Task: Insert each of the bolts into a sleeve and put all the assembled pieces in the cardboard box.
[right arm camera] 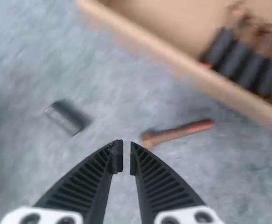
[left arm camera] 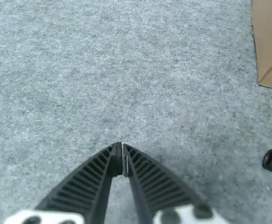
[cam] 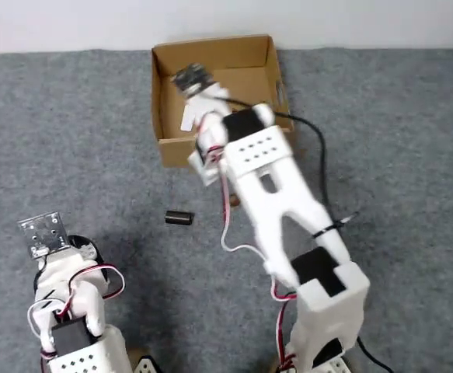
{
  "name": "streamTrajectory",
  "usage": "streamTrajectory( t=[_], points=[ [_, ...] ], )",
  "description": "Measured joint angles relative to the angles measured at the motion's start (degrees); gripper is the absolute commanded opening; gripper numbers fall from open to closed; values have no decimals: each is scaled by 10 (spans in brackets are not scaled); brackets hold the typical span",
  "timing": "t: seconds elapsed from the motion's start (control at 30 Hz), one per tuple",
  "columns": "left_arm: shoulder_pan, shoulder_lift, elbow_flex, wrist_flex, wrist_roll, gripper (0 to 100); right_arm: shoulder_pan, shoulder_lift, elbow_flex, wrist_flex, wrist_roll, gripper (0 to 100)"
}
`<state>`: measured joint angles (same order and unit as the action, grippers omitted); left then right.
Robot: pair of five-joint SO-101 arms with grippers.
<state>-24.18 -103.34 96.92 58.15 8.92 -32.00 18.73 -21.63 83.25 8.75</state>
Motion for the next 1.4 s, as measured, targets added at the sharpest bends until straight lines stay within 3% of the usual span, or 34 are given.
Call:
streamTrajectory(
  t=[0.2, 0.53, 0.9, 1.03, 1.13, 1.27, 1.4],
  points=[
    [1, 0, 0, 0, 0, 6, -60, 59, 0, 9, 32, 210],
    [1, 0, 0, 0, 0, 6, -117, 127, -4, -7, 85, 188],
    [1, 0, 0, 0, 0, 6, -120, 211, -4, -85, 101, 183],
    [1, 0, 0, 0, 0, 6, -120, 222, -16, -86, 101, 10],
    [1, 0, 0, 0, 0, 6, -113, 224, -33, -87, 101, 38],
    [13, 0, 0, 0, 0, 6, -118, 229, -72, -50, 100, 12],
    [26, 1, 0, 0, -2, 6, -112, 231, -152, 19, 47, 8]
  ],
)
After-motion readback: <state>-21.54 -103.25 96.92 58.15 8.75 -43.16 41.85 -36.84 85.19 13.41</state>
